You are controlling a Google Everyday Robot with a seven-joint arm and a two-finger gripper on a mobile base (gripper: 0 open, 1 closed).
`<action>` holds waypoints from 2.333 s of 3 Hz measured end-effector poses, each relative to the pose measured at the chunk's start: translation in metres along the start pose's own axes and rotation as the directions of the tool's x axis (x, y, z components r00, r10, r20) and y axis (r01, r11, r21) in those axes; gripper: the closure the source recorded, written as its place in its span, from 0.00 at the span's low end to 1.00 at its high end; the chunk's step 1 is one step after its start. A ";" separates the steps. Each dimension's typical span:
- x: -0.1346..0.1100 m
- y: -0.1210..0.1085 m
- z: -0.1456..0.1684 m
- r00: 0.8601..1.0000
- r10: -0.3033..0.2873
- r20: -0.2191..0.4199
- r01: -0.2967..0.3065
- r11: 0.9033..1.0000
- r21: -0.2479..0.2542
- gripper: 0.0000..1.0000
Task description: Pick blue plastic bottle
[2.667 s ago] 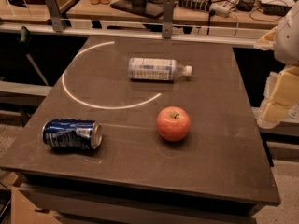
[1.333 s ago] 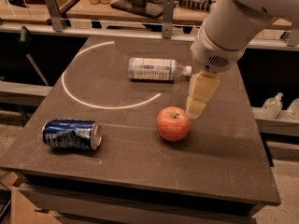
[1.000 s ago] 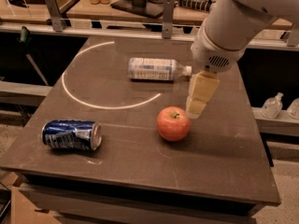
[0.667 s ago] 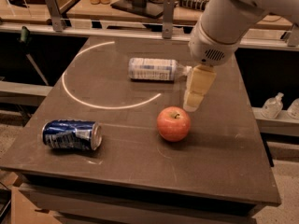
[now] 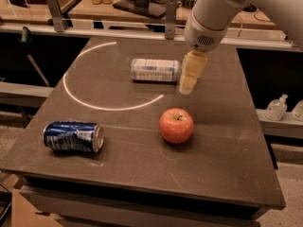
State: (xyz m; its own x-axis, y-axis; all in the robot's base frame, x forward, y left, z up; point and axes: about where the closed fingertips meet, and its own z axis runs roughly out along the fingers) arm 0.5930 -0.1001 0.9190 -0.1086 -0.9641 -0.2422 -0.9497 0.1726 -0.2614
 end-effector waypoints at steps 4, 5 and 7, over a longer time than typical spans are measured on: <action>-0.039 -0.049 0.102 0.994 0.033 0.105 -0.021 0.993 -0.113 0.18; -0.044 -0.053 0.108 0.995 0.013 0.102 0.000 0.993 -0.119 0.41; -0.055 -0.059 0.076 0.995 -0.027 0.100 0.037 0.995 -0.095 0.86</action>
Offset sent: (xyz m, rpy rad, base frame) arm 0.0823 0.0448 -0.0545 0.1593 0.0733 0.0179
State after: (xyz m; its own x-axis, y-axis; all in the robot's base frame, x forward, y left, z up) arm 0.6771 -0.0415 0.8765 -0.0529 -0.9435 -0.3272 -0.9767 0.1171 -0.1798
